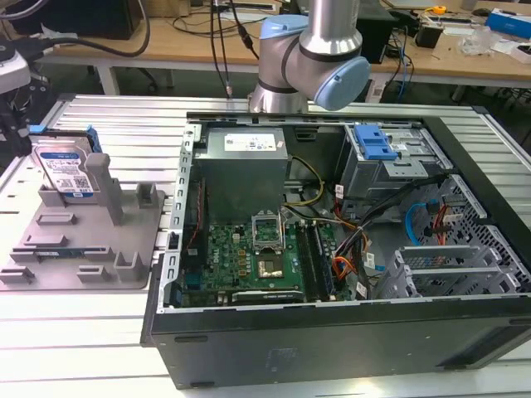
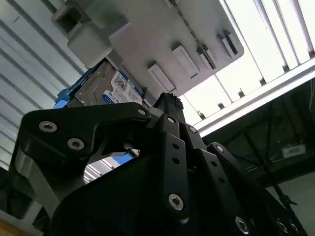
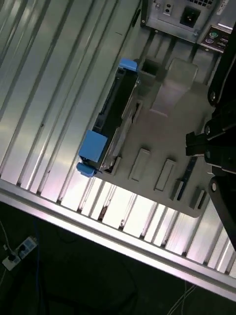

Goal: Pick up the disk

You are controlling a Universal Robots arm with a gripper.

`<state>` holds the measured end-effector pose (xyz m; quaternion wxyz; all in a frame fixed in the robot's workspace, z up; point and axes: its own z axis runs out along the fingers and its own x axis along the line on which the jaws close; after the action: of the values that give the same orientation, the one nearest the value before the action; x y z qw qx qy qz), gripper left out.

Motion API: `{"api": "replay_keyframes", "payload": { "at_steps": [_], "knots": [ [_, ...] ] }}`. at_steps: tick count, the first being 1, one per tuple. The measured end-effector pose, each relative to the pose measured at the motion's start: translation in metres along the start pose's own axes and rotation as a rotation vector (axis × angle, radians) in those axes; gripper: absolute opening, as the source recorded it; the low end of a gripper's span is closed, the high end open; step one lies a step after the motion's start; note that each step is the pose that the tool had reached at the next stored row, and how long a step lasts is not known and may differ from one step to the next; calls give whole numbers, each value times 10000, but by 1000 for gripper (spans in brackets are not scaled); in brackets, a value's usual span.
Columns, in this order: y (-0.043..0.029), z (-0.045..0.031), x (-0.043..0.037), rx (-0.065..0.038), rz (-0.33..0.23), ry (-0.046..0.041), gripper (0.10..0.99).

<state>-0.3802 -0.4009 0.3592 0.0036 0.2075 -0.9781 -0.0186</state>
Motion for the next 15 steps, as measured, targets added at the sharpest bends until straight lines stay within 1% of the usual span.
{"api": "replay_keyframes", "payload": {
  "at_steps": [2,4,6,8,9,10,13,14,15],
  "knots": [
    [0,1,0,0,-631,23,106],
    [0,2,0,-1,-1046,39,106],
    [0,3,0,-1,-1766,66,106],
    [0,4,0,-2,-2119,80,114],
    [0,5,0,-2,-2484,94,235],
    [-1,6,0,-2,-2953,111,298],
    [-1,9,0,-3,-3667,138,478],
    [-1,11,0,-3,-4010,151,478],
    [-1,13,0,-2,-4368,166,541]
  ]
}}
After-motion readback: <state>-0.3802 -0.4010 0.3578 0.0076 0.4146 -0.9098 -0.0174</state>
